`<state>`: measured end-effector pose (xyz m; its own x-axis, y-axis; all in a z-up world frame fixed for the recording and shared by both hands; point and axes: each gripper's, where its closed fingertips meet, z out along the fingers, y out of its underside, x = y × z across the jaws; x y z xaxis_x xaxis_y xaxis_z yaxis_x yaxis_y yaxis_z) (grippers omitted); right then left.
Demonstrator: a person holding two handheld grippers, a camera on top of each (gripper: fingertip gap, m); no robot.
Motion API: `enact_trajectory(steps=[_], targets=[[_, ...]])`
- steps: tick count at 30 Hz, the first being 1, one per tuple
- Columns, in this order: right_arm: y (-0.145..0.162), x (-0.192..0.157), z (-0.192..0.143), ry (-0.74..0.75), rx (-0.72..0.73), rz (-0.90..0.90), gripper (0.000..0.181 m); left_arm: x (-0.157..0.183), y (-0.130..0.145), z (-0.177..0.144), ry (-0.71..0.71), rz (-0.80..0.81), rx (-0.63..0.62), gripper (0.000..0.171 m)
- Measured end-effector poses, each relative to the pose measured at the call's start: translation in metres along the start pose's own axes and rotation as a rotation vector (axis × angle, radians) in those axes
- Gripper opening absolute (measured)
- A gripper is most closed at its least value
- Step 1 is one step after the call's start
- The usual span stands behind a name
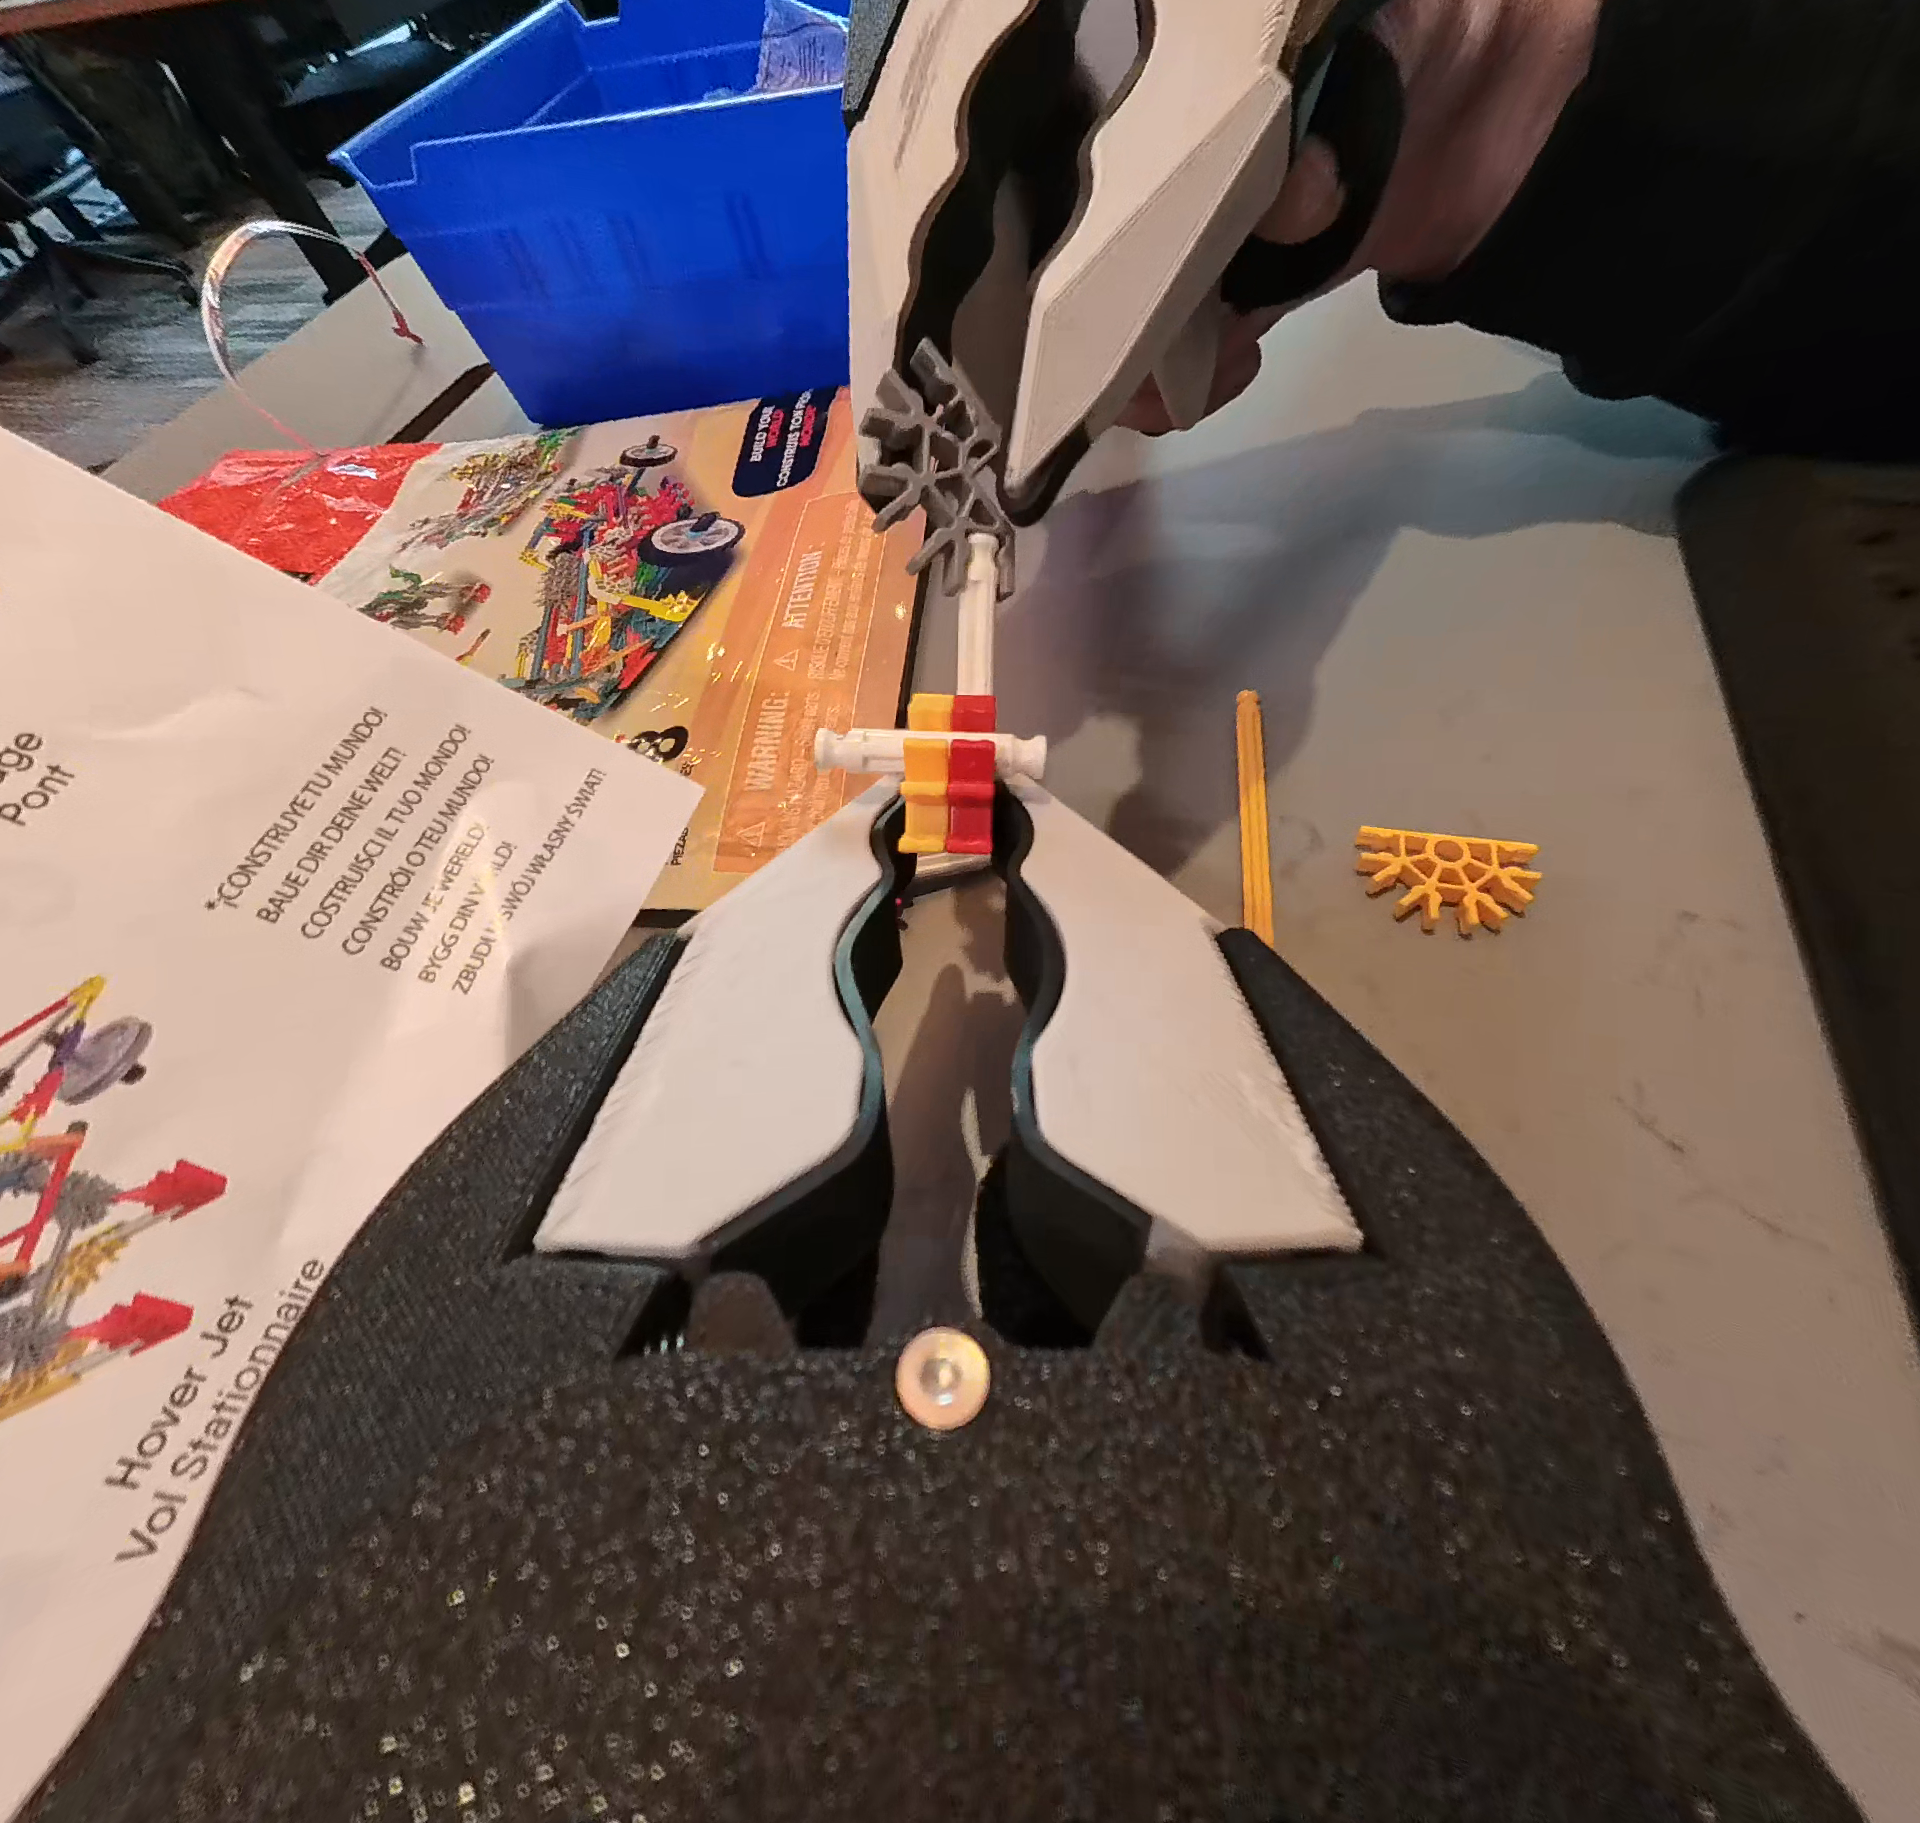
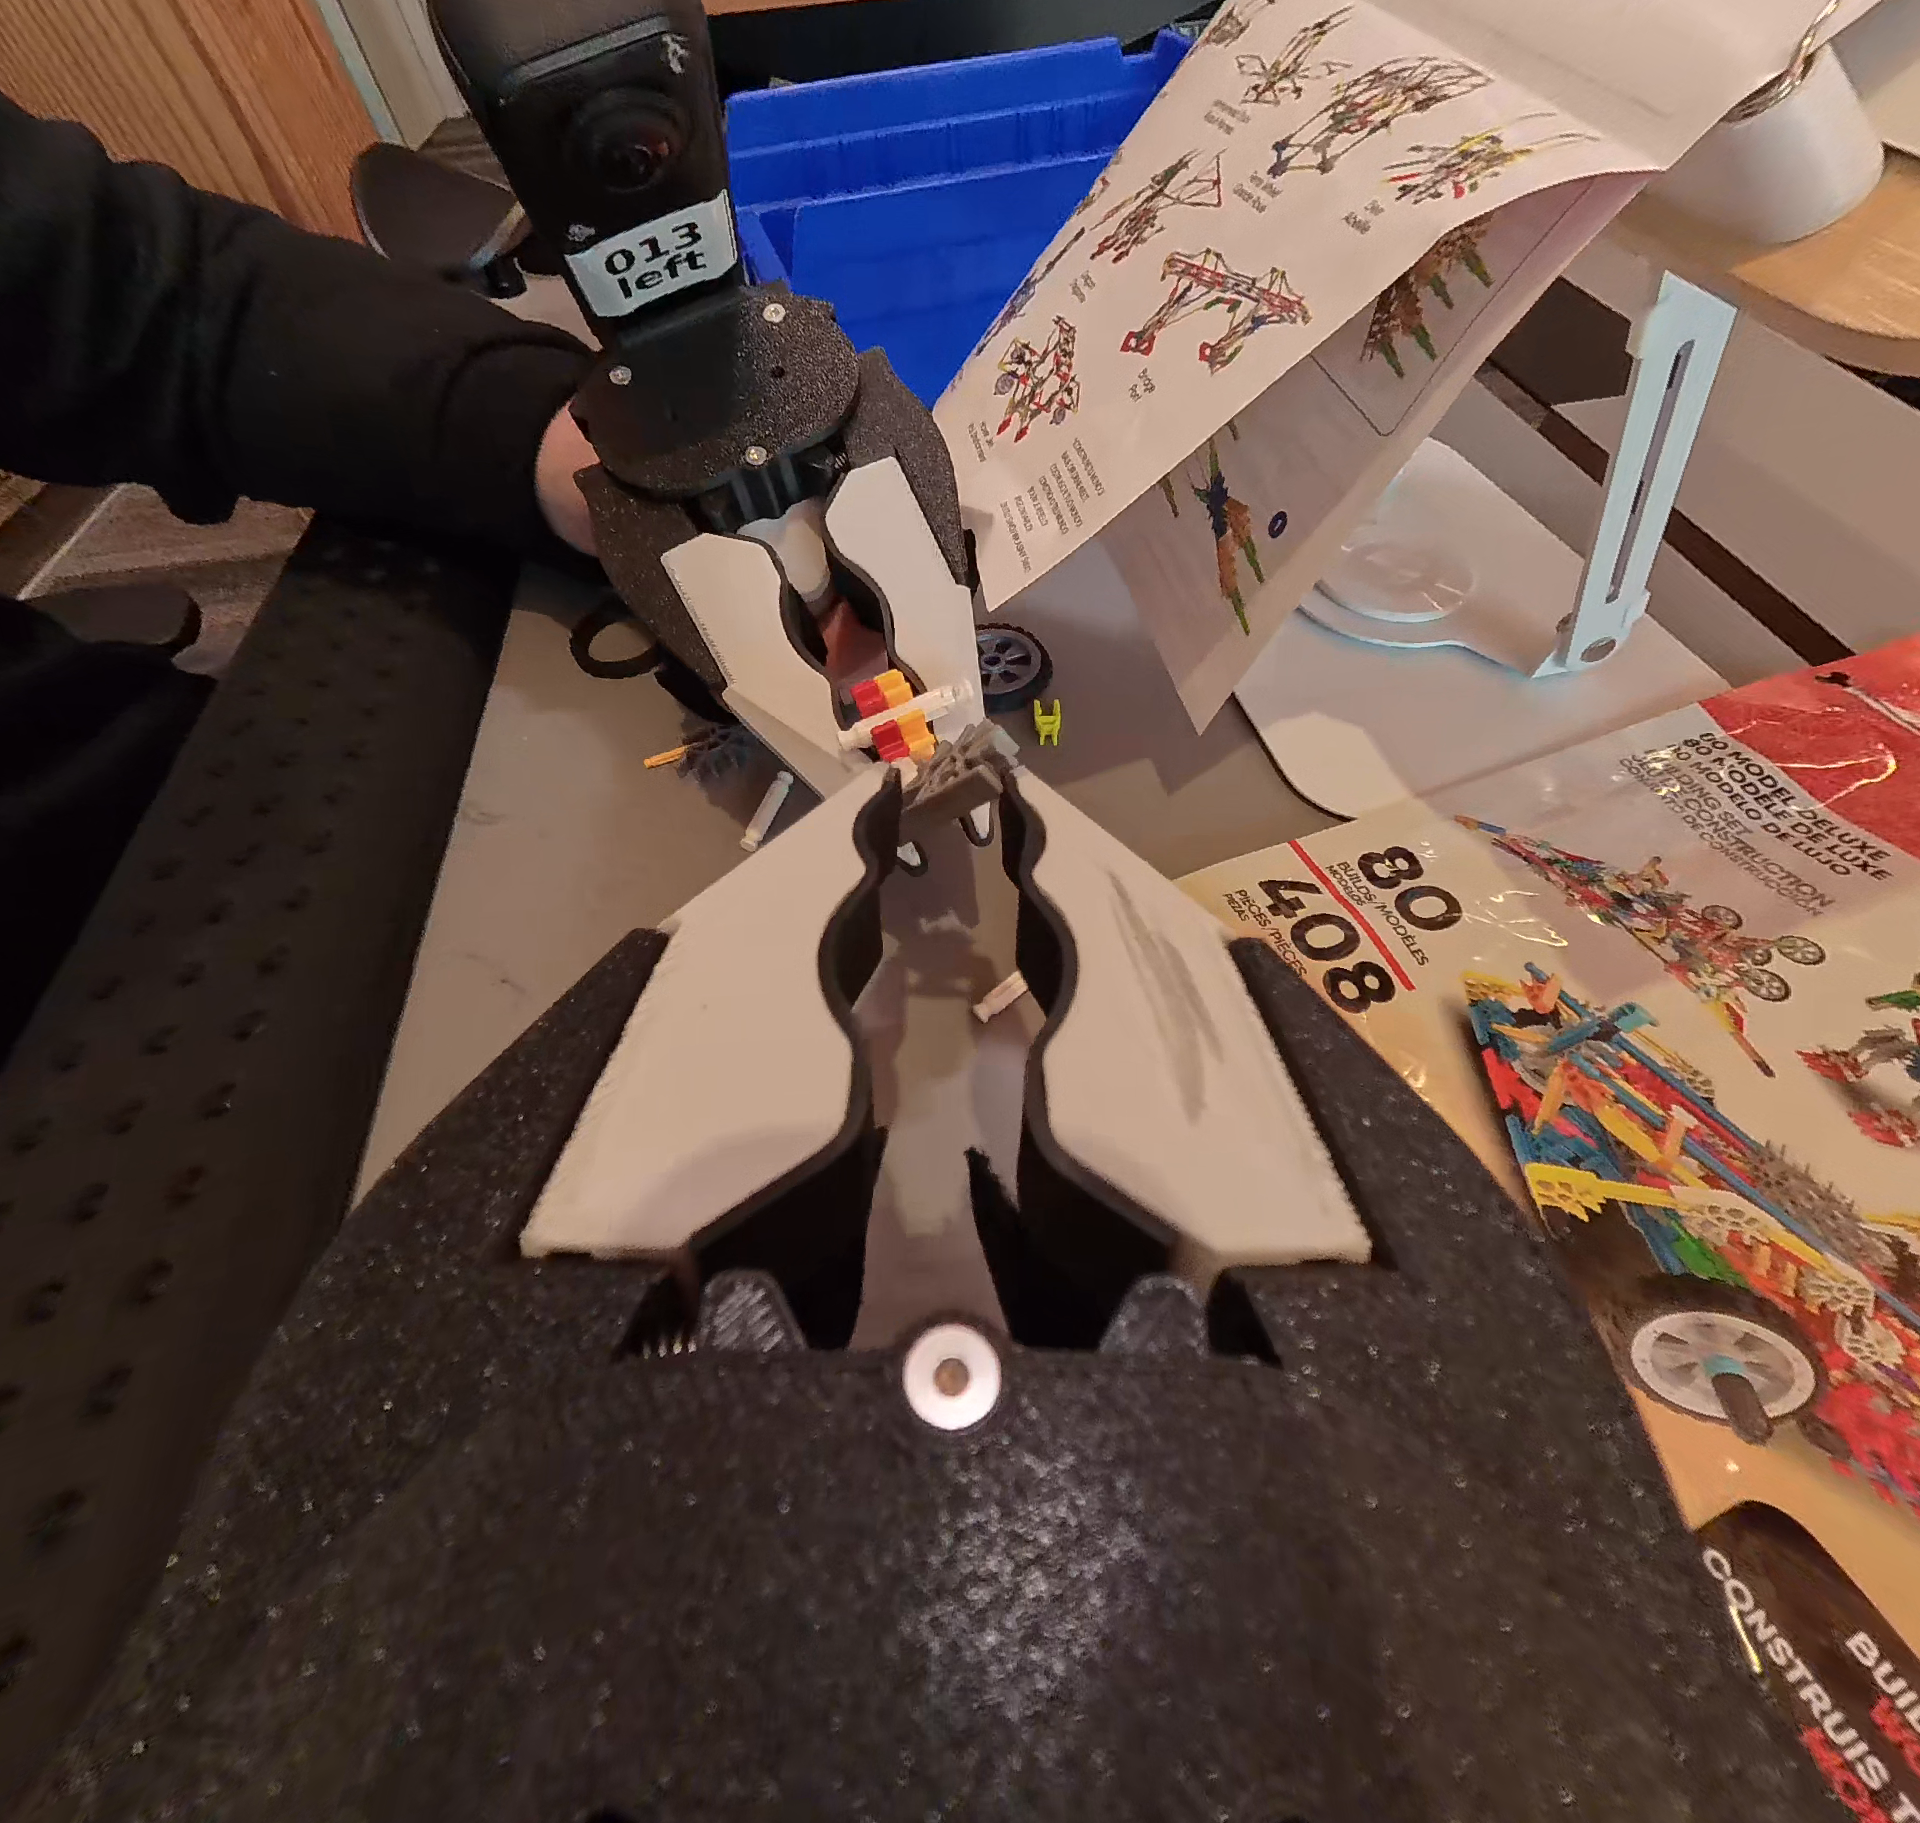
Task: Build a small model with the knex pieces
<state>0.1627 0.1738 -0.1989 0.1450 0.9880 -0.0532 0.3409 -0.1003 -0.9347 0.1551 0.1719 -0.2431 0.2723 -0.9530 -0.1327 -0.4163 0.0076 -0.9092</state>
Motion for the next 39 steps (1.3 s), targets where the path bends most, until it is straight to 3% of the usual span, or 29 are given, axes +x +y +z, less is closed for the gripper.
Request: enact_trajectory(steps=[9, 23, 39], targets=[[-0.001, 0.003, 0.0, 0.007, 0.007, 0.015, 0.017, -0.004, -0.001, 0.0, -0.039, 0.025, -0.01, 0.012], [-0.001, 0.011, 0.004, 0.036, 0.007, 0.092, 0.009, -0.03, 0.004, -0.003, -0.341, 0.347, -0.124, 0.011], [-0.002, 0.013, 0.005, 0.043, 0.018, 0.105, 0.008, -0.036, 0.004, -0.004, -0.405, 0.427, -0.143, 0.011]])
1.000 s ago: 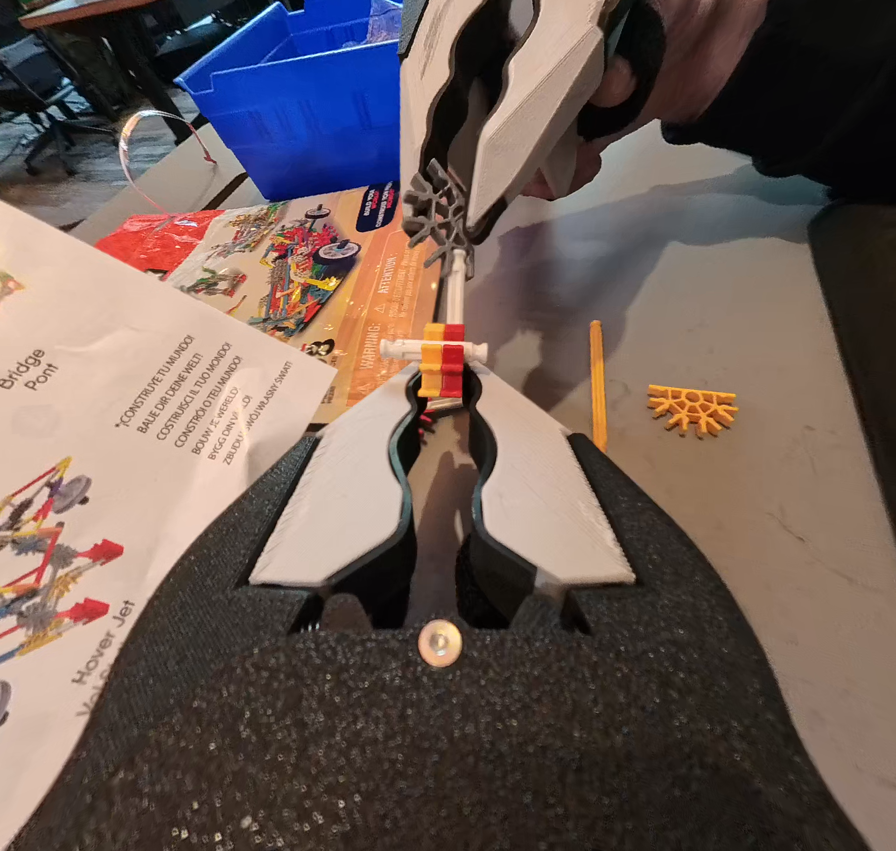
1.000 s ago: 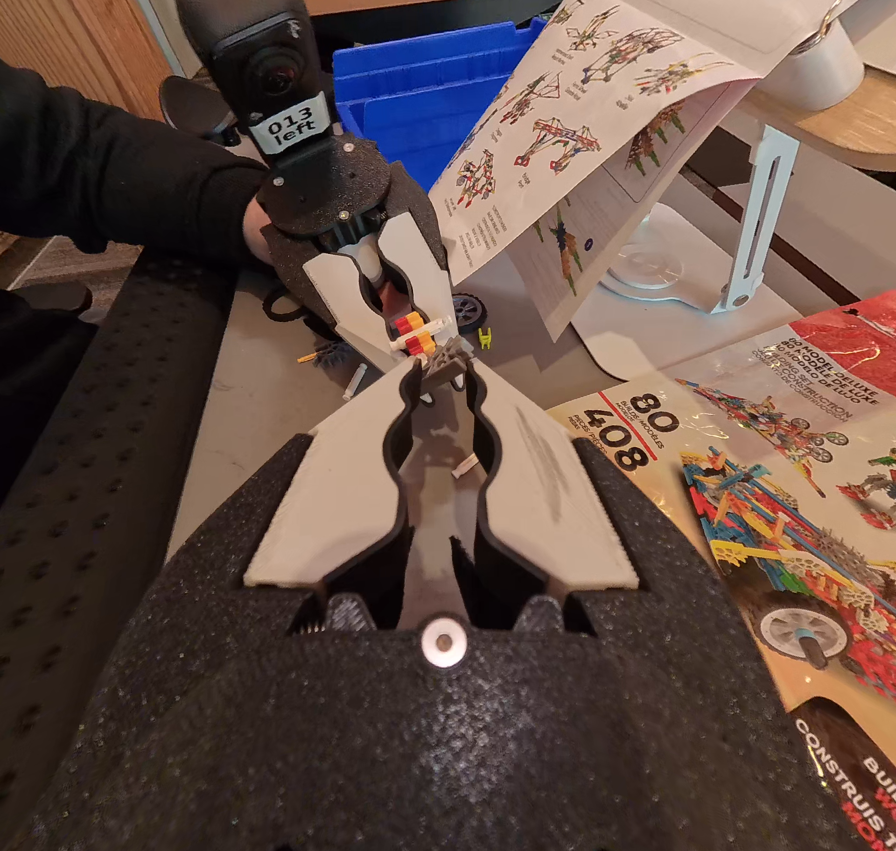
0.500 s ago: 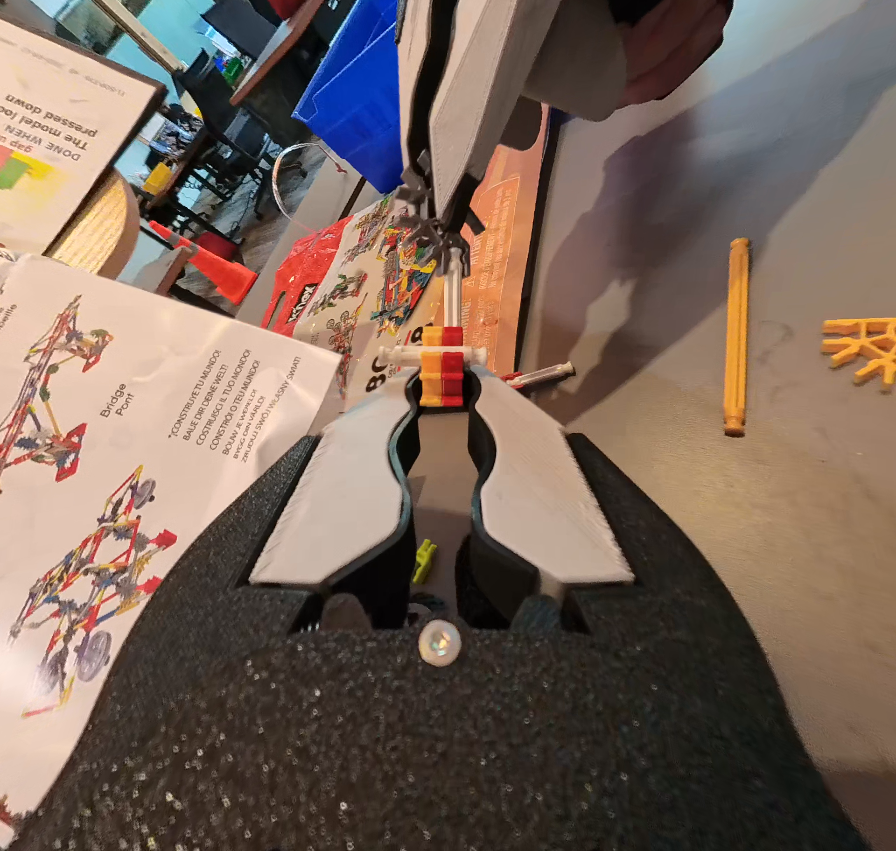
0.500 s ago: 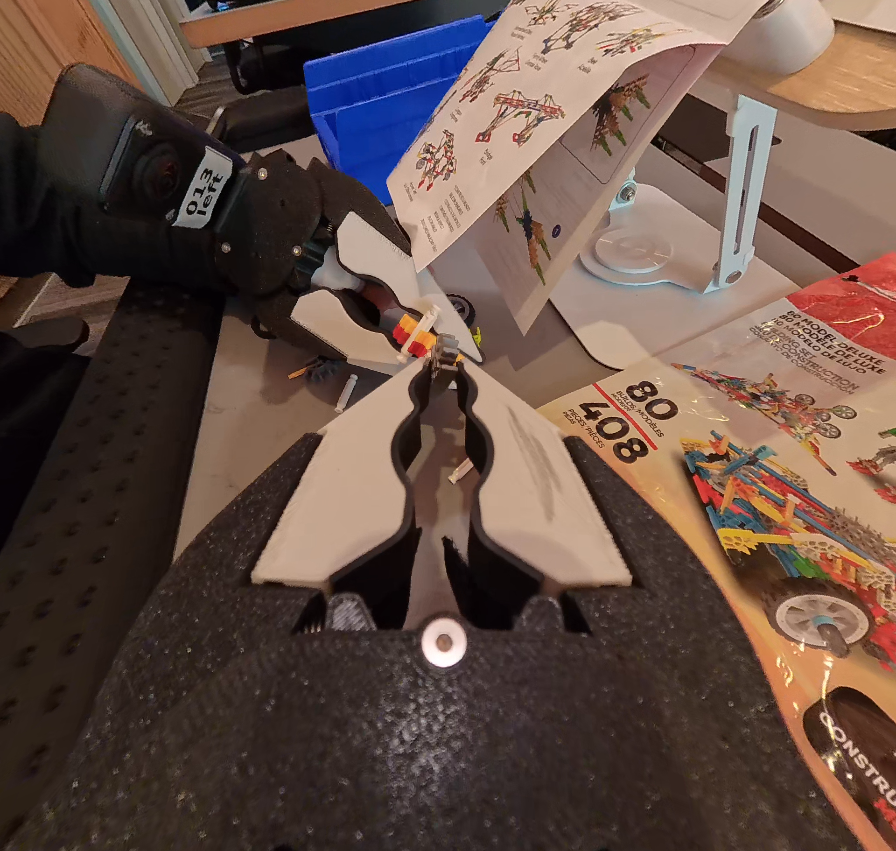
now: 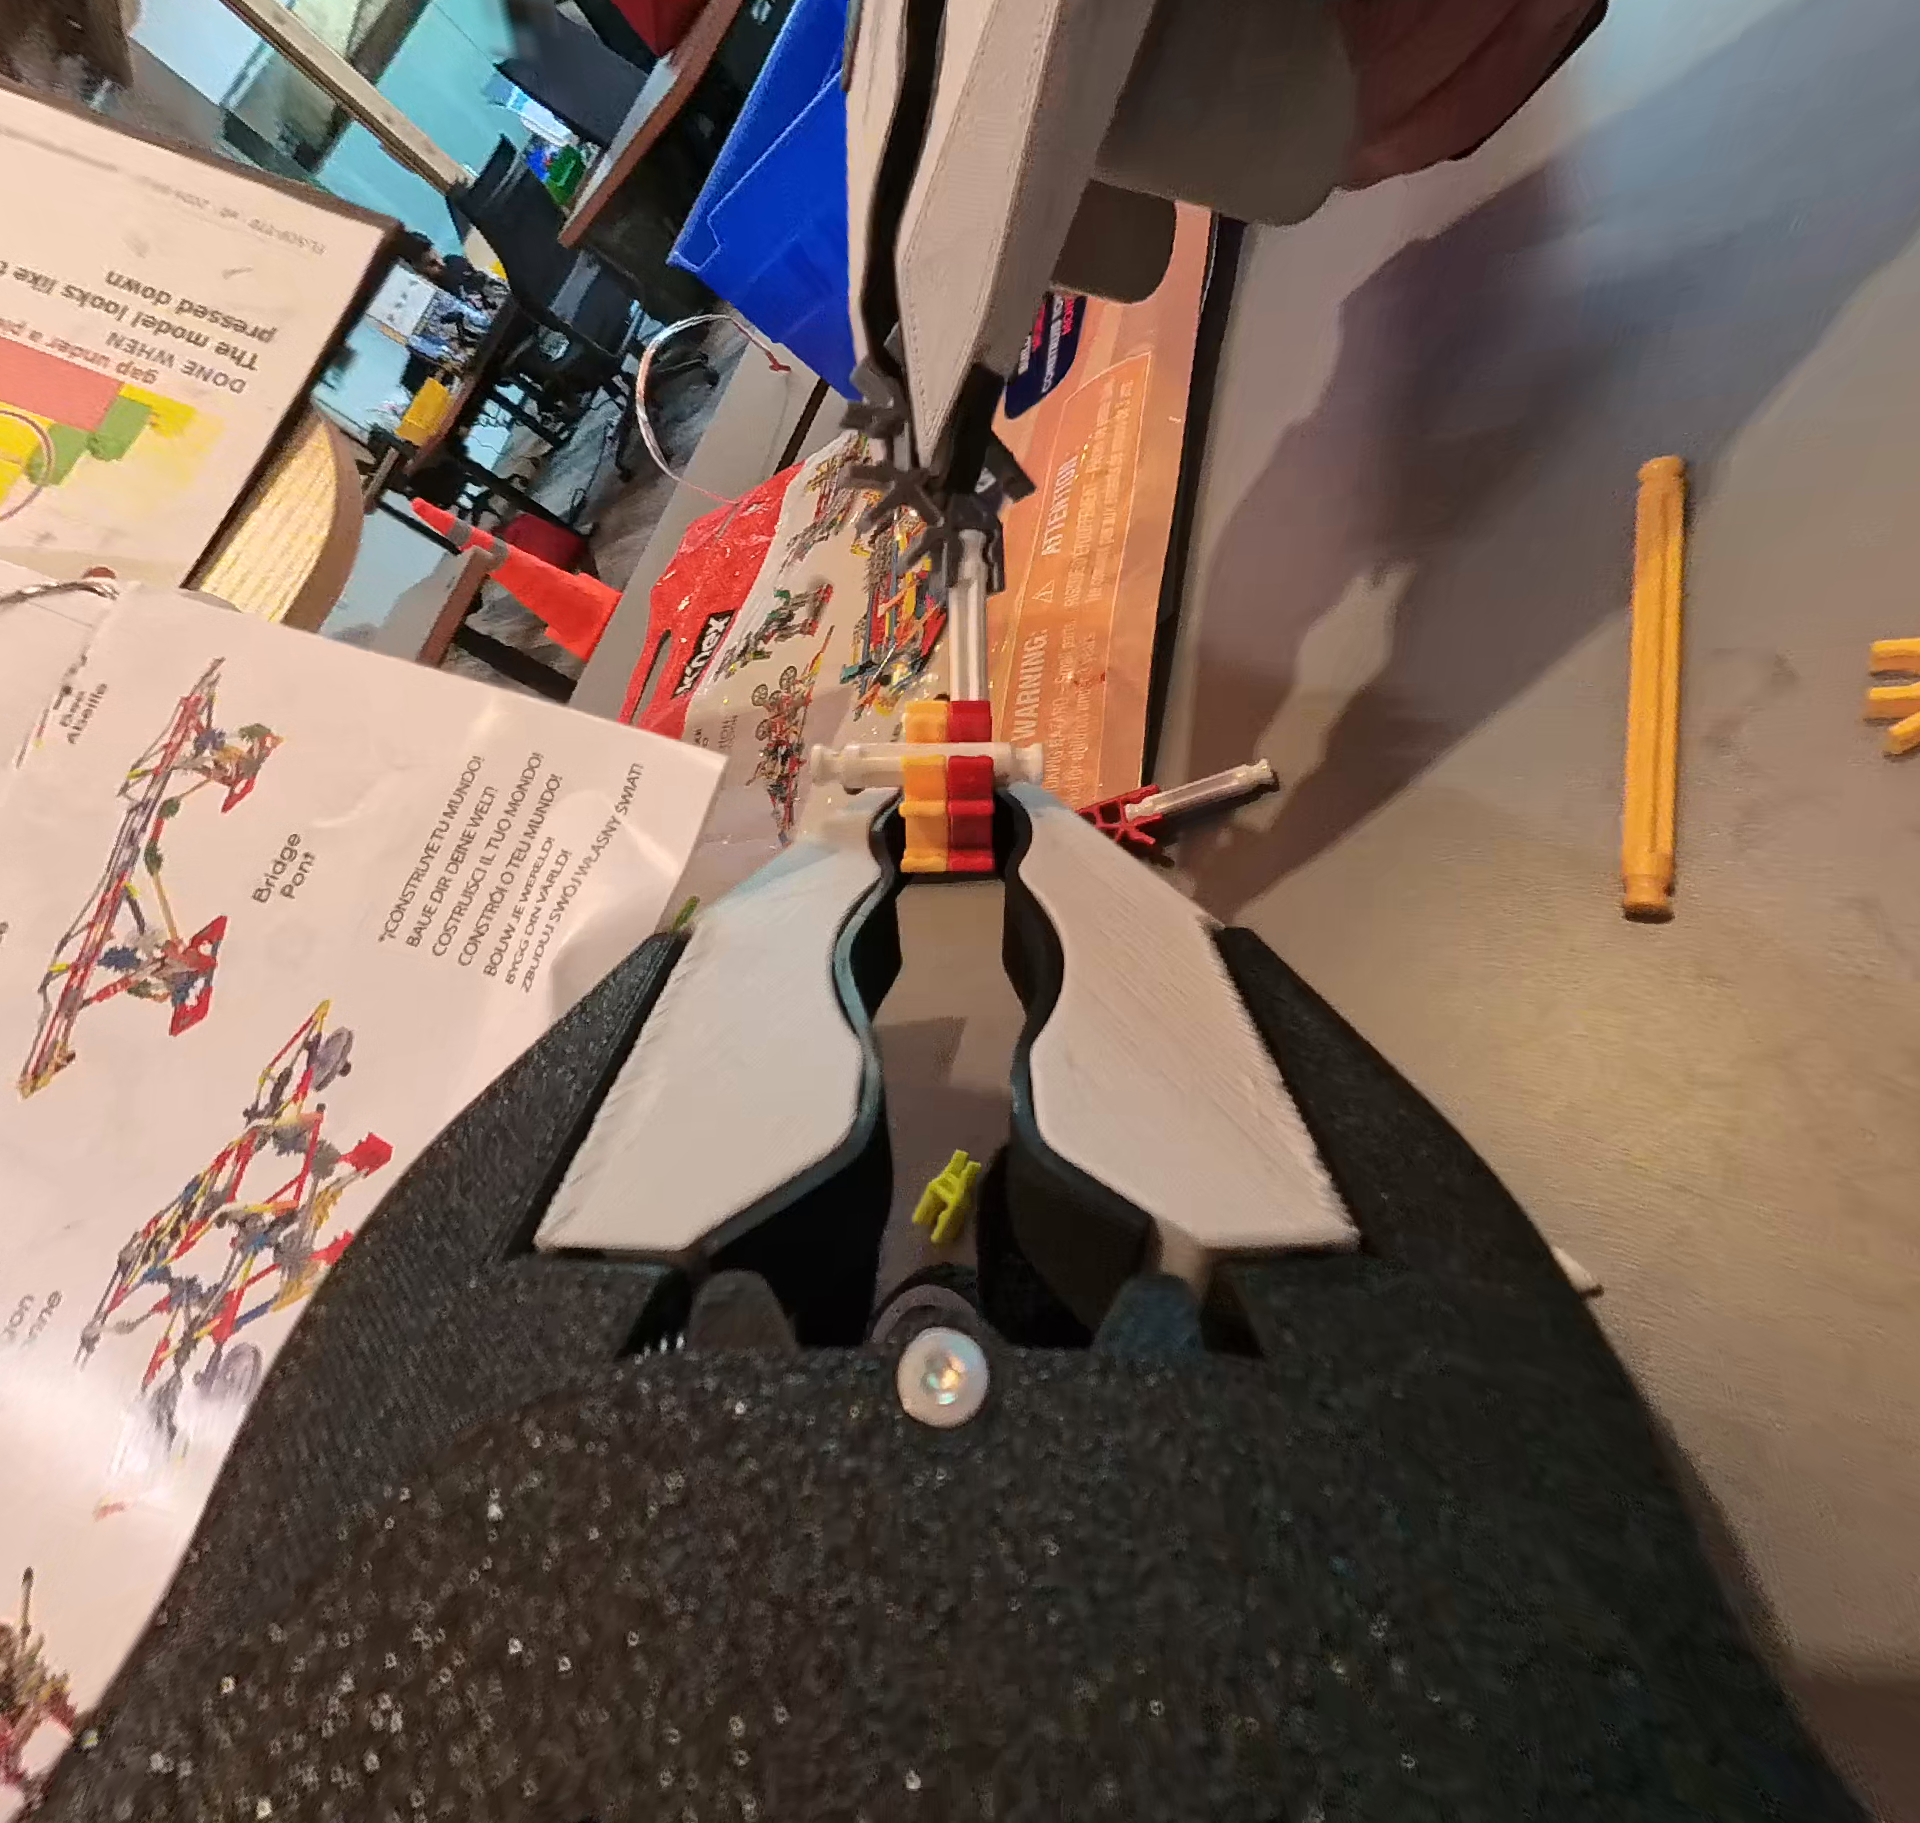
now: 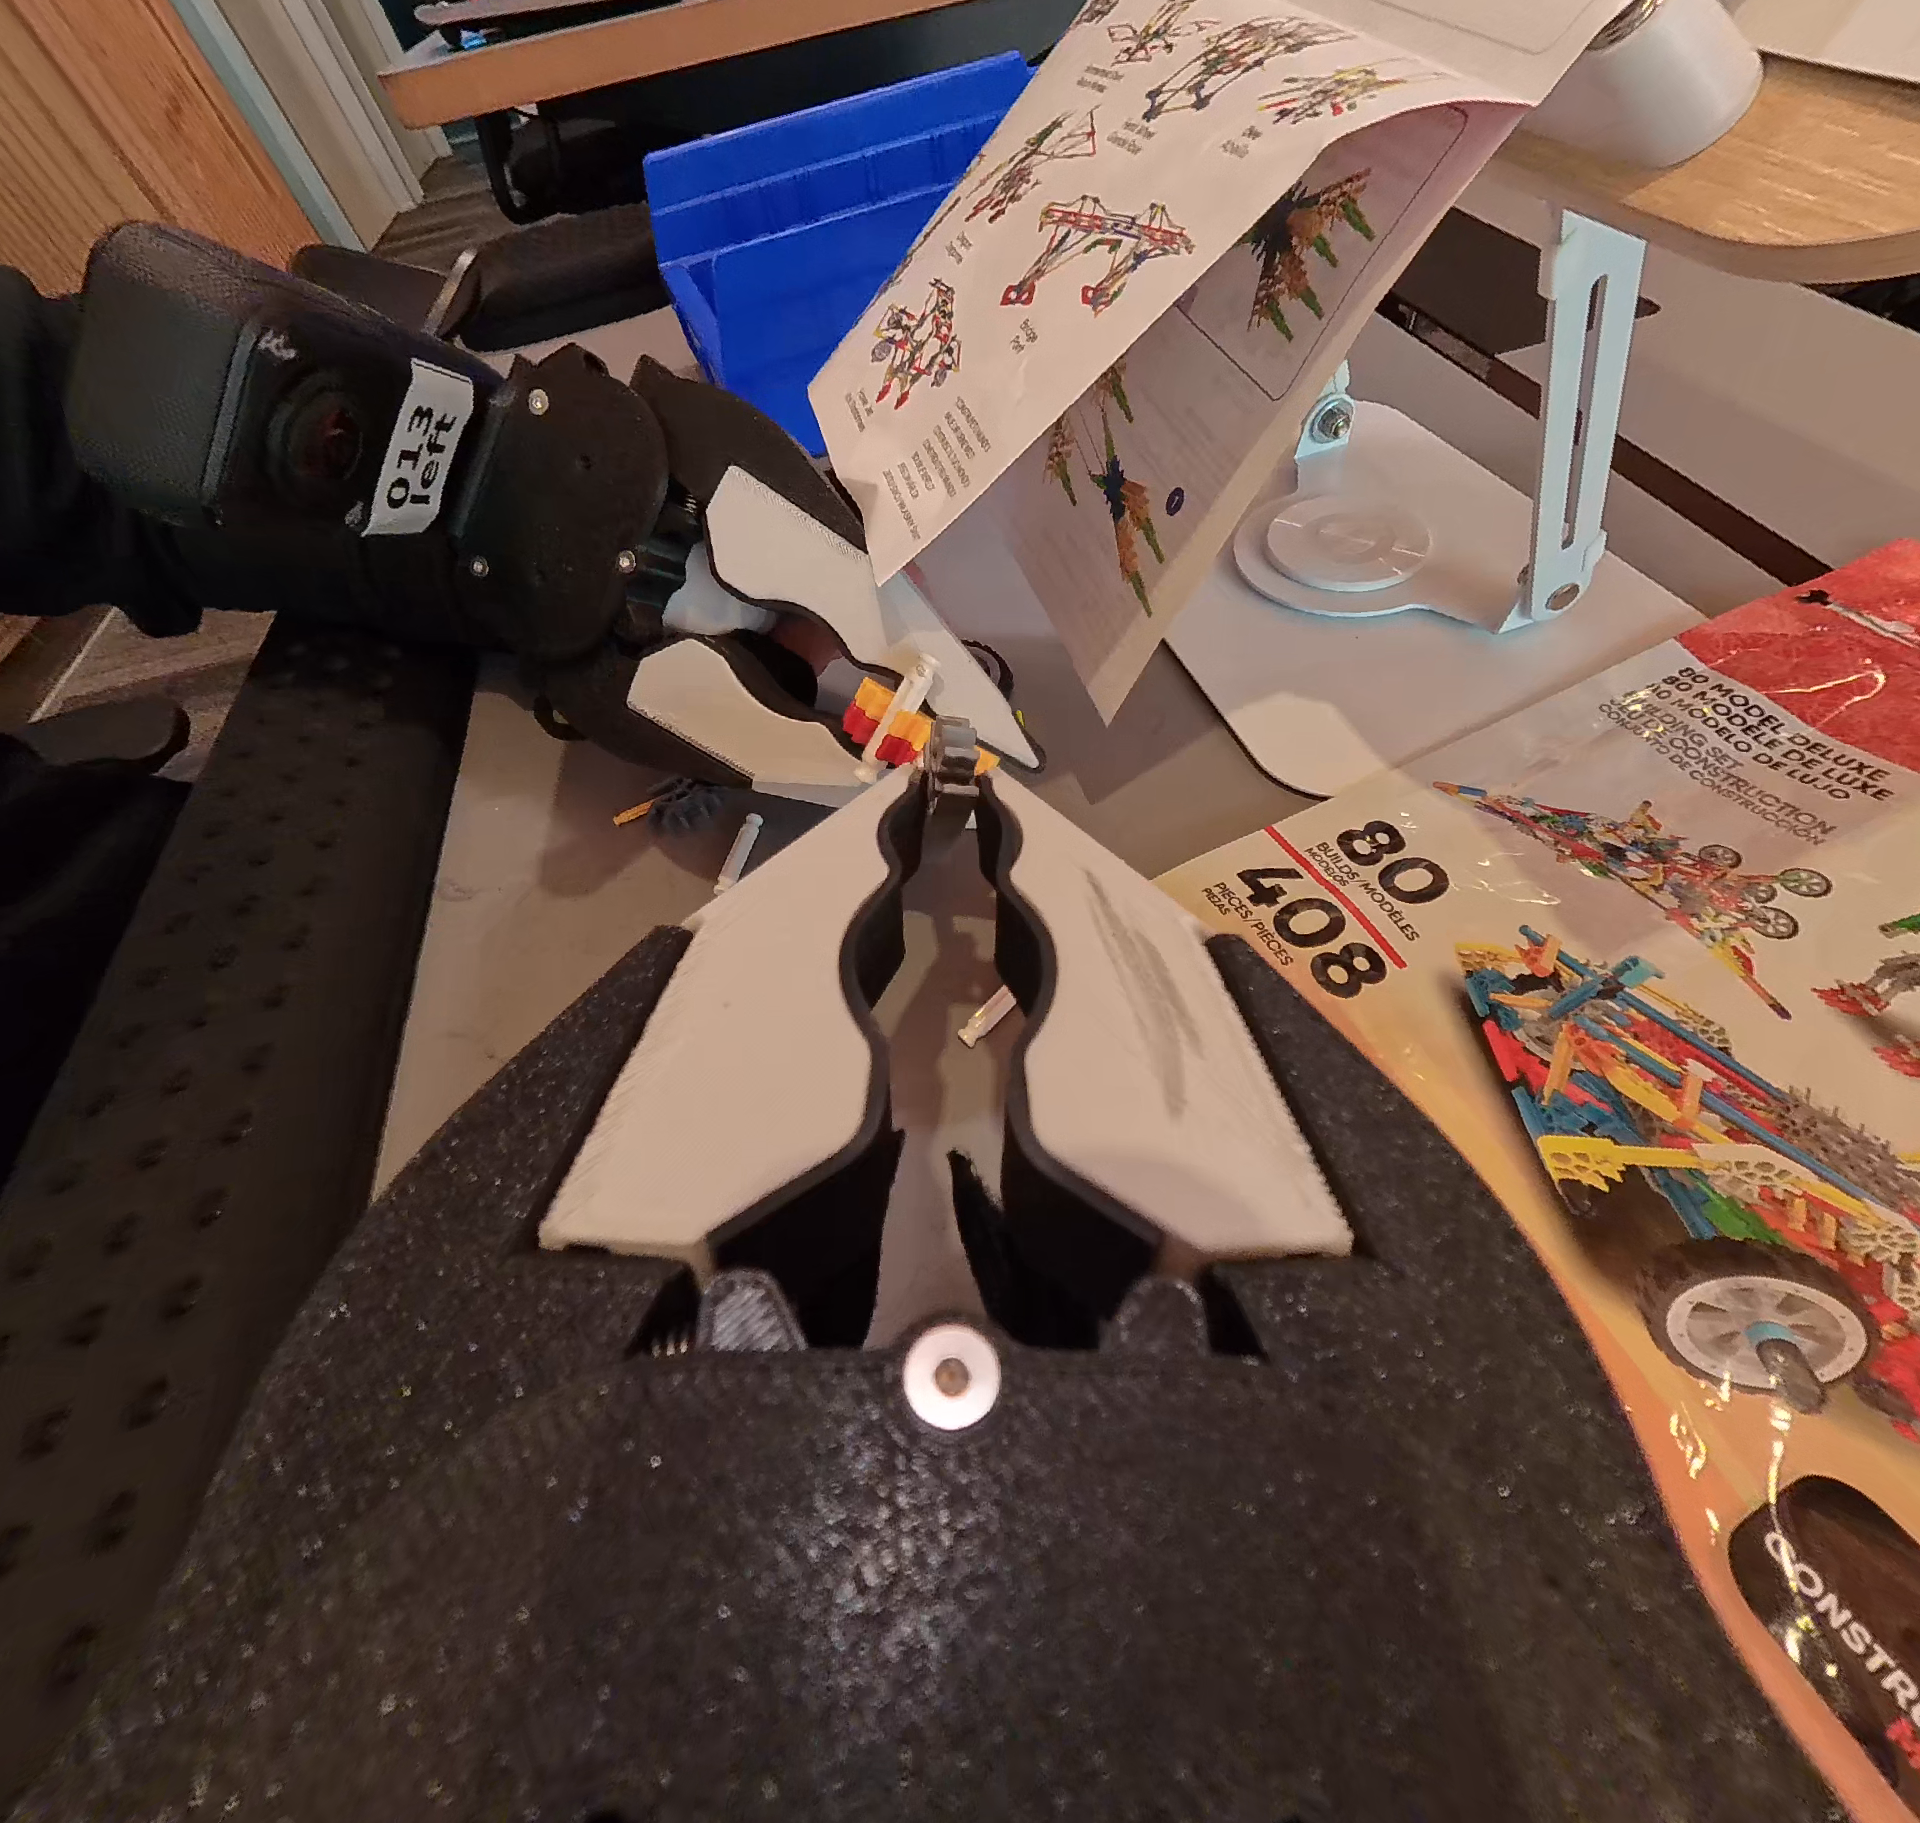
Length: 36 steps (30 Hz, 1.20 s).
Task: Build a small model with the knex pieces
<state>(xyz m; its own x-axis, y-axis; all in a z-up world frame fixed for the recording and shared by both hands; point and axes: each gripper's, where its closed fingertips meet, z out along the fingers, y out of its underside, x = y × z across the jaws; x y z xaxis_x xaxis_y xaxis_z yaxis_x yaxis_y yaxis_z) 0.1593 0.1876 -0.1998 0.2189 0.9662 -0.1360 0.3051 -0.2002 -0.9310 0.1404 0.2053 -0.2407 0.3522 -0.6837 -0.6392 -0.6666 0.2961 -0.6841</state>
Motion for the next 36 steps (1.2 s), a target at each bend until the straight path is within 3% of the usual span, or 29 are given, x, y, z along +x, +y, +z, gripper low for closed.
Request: enact_trajectory(steps=[25, 31, 36], targets=[[-0.006, -0.005, -0.001, -0.002, 0.021, -0.031, 0.006, -0.009, -0.002, -0.001, -0.089, 0.071, 0.005, 0.011], [-0.007, -0.009, -0.001, -0.015, 0.018, -0.059, 0.006, -0.002, -0.004, -0.002, 0.003, -0.003, 0.028, 0.011], [-0.01, -0.022, -0.004, -0.066, 0.028, -0.106, 0.005, 0.016, -0.013, -0.01, 0.248, -0.22, 0.09, 0.011]])
